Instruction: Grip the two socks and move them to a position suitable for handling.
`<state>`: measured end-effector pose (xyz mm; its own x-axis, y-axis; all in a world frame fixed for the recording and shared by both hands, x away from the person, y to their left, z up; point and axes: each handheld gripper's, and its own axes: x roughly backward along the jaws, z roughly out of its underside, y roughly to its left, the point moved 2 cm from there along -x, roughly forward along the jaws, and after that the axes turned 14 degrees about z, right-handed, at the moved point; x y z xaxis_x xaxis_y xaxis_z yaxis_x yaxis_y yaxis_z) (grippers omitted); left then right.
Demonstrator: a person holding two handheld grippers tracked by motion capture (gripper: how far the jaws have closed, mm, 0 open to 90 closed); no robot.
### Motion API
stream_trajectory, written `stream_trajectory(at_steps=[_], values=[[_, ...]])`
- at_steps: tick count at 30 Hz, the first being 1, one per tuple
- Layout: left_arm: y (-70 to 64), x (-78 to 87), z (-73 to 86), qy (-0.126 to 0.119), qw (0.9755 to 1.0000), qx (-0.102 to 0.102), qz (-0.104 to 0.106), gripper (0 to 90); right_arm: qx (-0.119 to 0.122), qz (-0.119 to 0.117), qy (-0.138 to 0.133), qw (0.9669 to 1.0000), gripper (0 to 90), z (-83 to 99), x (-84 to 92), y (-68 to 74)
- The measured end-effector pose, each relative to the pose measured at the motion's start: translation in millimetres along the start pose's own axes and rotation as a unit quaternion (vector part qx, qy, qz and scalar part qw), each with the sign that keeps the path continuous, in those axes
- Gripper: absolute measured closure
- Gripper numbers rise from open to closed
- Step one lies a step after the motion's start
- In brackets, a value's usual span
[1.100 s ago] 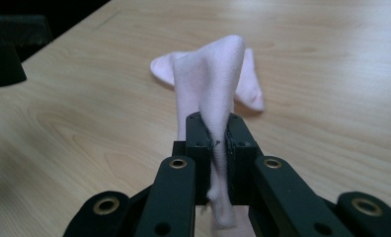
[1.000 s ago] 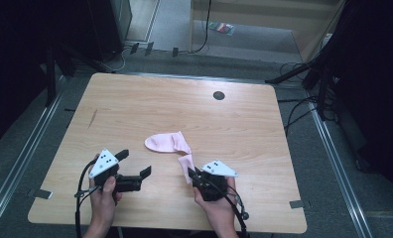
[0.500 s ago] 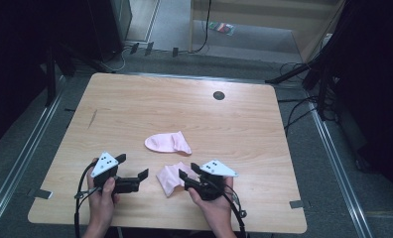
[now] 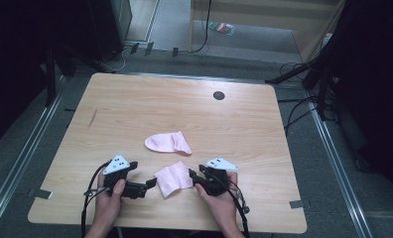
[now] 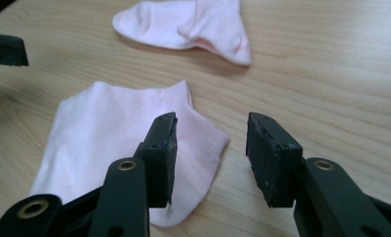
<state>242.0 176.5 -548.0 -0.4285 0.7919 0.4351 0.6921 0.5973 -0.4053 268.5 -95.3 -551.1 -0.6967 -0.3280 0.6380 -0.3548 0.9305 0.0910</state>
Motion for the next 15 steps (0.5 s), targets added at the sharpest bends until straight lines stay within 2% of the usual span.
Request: stream_trajectory(at_steps=[4, 7, 10, 12, 13, 15], values=[[2.1, -1.1, 1.0, 0.005, 1.0, 0.001, -0.007, 0.0, 0.014, -0.002, 0.009, 0.9999, 53.9, 4.6, -7.9, 9.0], [4.1, 0.1, 1.1, 0.005, 0.9999, 0.005, -0.01, 0.0, 0.03, -0.003, 0.001, 0.9995, 52.1, 6.5, -9.2, 16.7], [5.8, 3.9, 0.3, -0.004, 0.9998, 0.008, -0.02, 0.0, 0.028, -0.002, -0.017, 0.9995, 51.7, 4.7, -3.9, 23.6], [6.5, 5.5, -0.1, -0.007, 0.9997, 0.007, -0.021, 0.0, 0.03, -0.007, -0.02, 0.9993, 51.8, 3.8, -2.3, 26.3], [7.0, 7.4, -0.6, -0.013, 0.9996, 0.008, -0.022, 0.0, 0.042, -0.014, -0.019, 0.9988, 51.6, 3.0, -0.9, 33.7], [7.2, 8.4, -0.5, -0.013, 0.9996, 0.009, -0.021, 0.0, 0.055, -0.004, -0.018, 0.9983, 50.8, 3.9, -1.5, 38.7]])
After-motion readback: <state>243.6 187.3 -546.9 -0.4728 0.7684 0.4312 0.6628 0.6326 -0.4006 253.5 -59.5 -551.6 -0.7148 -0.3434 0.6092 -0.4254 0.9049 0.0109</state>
